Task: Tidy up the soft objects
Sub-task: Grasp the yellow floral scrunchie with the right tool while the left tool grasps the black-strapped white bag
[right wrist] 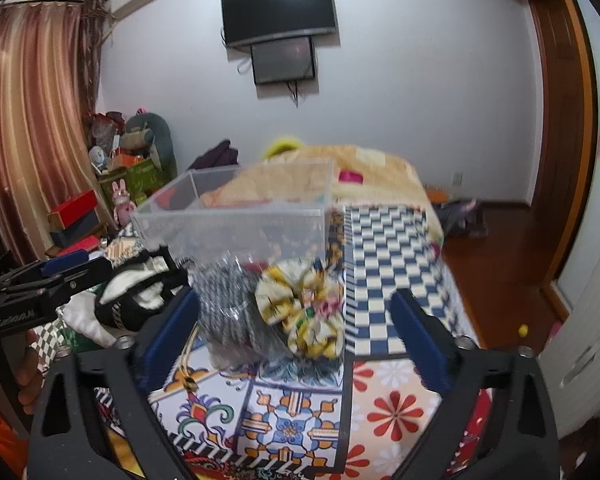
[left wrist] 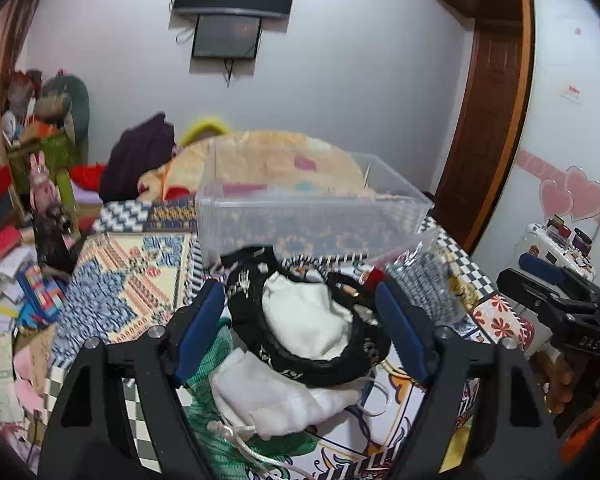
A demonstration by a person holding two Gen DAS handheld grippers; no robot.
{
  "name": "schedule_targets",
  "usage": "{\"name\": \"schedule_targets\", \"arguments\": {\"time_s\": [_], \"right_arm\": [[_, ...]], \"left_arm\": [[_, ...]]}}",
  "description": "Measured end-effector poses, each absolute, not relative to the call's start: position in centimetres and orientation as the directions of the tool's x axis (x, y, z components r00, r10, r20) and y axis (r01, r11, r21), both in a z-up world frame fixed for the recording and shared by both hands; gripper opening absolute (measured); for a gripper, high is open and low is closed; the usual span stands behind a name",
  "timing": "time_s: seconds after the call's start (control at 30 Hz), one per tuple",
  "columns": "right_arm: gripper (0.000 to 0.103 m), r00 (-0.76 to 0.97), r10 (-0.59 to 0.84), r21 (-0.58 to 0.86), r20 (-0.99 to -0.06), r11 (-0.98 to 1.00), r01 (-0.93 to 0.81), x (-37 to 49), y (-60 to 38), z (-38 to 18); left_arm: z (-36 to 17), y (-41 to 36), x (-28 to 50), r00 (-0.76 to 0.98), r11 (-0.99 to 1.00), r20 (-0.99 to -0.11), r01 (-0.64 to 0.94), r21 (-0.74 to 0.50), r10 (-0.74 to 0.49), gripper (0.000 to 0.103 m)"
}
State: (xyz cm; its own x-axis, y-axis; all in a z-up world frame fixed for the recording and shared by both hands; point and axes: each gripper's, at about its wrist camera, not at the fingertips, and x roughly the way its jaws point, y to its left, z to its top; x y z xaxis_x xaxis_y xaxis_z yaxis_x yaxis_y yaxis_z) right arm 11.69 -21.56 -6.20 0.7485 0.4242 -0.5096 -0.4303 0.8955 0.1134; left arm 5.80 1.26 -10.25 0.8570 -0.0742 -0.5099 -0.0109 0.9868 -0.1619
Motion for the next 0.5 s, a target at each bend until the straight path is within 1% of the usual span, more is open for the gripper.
{"name": "schedule_targets", "arguments": {"time_s": [0.07, 0.13, 0.17, 0.23, 0.3, 0.37, 0.43, 0.5], "right_arm": [[0.081, 0.722, 0.452, 0.150, -0.523, 0.883, -0.444, 11.9, -21.6, -6.3], [0.070, 0.696, 0.490, 0.183, -0.525, 0.863, -0.470, 12.0, -21.1, -6.4], [0.068, 0.688, 0.501, 0.189, -0.524, 0.857, -0.480, 11.9, -20.9, -6.4], [0.058, 0.682, 0.506, 0.173, -0.528, 0.850, -0.497, 11.7, -20.1, -6.6], [0.055, 0.693, 0.486, 0.151, -0.532, 0.860, -0.488, 11.7, -19.7, -6.7], [0.051, 0.697, 0.473, 0.147, -0.539, 0.867, -0.476, 12.1, -19.7, -7.2], [0.042, 0.700, 0.451, 0.148, -0.553, 0.880, -0.451, 12.8, -19.9, -7.7], [0.036, 0.695, 0.438, 0.152, -0.570, 0.888, -0.435, 13.4, -20.2, -8.2]], "left_arm": [[-10.6, 1.7, 6.2, 0.852, 0.986, -0.518, -0.018, -0.168, -0.072, 0.070], [-10.8, 2.0, 6.3, 0.850, 0.986, -0.522, -0.025, -0.168, -0.067, 0.063], [-11.0, 2.1, 6.3, 0.849, 0.985, -0.525, -0.031, -0.167, -0.063, 0.061], [-11.3, 2.7, 6.6, 0.842, 0.984, -0.536, -0.039, -0.175, -0.062, 0.051], [-11.6, 3.1, 6.9, 0.834, 0.981, -0.548, -0.044, -0.187, -0.066, 0.044], [-12.1, 3.7, 7.2, 0.825, 0.978, -0.560, -0.051, -0.205, -0.075, 0.040], [-12.6, 4.3, 7.6, 0.815, 0.972, -0.572, -0.051, -0.229, -0.092, 0.034], [-13.0, 4.4, 7.8, 0.811, 0.970, -0.577, -0.053, -0.238, -0.097, 0.033]]}}
